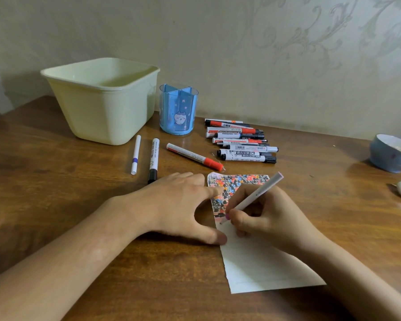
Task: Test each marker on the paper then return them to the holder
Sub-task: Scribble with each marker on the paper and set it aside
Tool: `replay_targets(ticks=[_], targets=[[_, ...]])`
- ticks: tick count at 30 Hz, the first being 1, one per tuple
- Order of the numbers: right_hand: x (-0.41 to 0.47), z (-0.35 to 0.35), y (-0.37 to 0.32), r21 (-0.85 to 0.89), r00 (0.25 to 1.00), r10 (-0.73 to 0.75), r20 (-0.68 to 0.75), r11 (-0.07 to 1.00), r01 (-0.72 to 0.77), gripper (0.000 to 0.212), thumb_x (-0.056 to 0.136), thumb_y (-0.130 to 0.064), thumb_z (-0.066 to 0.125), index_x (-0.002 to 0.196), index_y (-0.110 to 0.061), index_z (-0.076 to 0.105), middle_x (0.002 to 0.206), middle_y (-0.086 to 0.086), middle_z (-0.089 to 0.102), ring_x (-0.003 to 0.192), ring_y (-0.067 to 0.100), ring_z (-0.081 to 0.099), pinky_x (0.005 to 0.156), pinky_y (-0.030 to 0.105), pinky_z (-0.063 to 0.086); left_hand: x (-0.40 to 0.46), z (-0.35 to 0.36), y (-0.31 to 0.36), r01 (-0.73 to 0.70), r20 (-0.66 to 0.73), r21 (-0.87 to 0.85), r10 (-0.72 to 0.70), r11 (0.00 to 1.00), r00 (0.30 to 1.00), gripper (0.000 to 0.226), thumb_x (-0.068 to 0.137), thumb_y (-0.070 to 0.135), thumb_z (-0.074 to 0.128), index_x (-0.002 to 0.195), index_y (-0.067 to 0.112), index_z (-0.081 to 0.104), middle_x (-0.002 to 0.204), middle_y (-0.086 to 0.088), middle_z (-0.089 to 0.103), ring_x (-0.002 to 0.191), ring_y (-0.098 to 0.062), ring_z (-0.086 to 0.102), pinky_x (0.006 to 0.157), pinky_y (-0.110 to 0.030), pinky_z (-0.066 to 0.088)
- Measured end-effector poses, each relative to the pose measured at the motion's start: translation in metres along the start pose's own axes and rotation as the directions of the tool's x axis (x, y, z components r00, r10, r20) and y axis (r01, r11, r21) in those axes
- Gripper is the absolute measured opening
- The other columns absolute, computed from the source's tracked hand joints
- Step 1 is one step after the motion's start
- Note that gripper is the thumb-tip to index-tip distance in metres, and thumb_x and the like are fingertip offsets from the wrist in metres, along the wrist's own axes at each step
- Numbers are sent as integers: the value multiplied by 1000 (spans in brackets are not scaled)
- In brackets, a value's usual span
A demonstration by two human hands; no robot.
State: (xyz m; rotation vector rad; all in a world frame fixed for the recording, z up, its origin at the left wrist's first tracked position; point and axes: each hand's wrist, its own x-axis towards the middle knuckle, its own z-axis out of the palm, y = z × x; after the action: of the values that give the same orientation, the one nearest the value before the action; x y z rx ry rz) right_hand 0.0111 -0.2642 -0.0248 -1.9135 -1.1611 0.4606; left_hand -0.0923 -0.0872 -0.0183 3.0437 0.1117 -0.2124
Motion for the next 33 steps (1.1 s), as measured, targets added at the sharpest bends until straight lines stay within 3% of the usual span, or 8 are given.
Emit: replay_targets(ticks=[2, 5, 9, 14, 19, 27, 33], targets=[[0, -1, 0, 5, 1000, 8, -20, 1000, -8, 12, 84, -3, 70, 80, -15, 71, 69, 2, 72, 60, 17, 69, 59, 31, 58, 0, 0, 0, -2, 1, -8, 2, 1000, 1000, 99, 70, 90, 46, 153, 41, 21, 92, 16, 29, 92, -9, 32, 66, -17, 25], [0, 0, -1, -8, 1000, -16, -3, 1000, 16, 9, 85, -6, 72, 82, -14, 73, 75, 5, 73, 61, 22, 70, 62, 38, 60, 0, 0, 0, -2, -2, -11, 1, 1000, 1000, 99, 70, 90, 47, 152, 41, 22, 95, 14, 31, 93, -9, 32, 69, -23, 27], [0, -1, 0, -14, 1000, -6, -6, 1000, 6, 13, 84, -3, 70, 80, -15, 71, 70, 1, 72, 60, 16, 69, 60, 32, 59, 0, 0, 0, -5, 6, -6, 5, 1000, 1000, 99, 71, 90, 46, 153, 41, 21, 92, 15, 30, 92, -8, 32, 67, -20, 26], [0, -1, 1, 9, 1000, -16, 10, 1000, 16, 11, 85, -1, 70, 83, -11, 72, 72, 4, 72, 60, 22, 69, 61, 37, 61, 0, -1, 1, -3, 7, 5, 3, 1000, 1000, 99, 71, 89, 47, 153, 39, 23, 98, 12, 34, 95, -11, 35, 75, -27, 29], [0, -1, 2, 23, 1000, -22, 7, 1000, 21, 11, 85, -2, 70, 82, -12, 72, 72, 2, 72, 61, 21, 68, 59, 36, 59, -1, -1, 0, -9, 2, 0, 9, 1000, 1000, 100, 71, 90, 46, 154, 41, 20, 93, 14, 32, 93, -9, 34, 66, -16, 25], [1, -1, 4, 21, 1000, -29, 12, 999, 28, 9, 85, -4, 70, 83, -13, 72, 74, 4, 72, 59, 21, 68, 59, 33, 58, -1, -1, 1, 0, 21, 1, 0, 1000, 1000, 100, 71, 90, 45, 154, 42, 17, 92, 16, 31, 93, -8, 33, 72, -26, 28], [2, -1, 5, 38, 1000, -17, 3, 999, 17, 9, 86, -4, 69, 84, -12, 72, 73, 2, 72, 59, 21, 68, 59, 28, 56, 0, -1, 0, 9, 35, -12, -9, 1000, 999, 101, 70, 91, 45, 154, 43, 17, 96, 16, 35, 94, -6, 36, 72, -25, 31]])
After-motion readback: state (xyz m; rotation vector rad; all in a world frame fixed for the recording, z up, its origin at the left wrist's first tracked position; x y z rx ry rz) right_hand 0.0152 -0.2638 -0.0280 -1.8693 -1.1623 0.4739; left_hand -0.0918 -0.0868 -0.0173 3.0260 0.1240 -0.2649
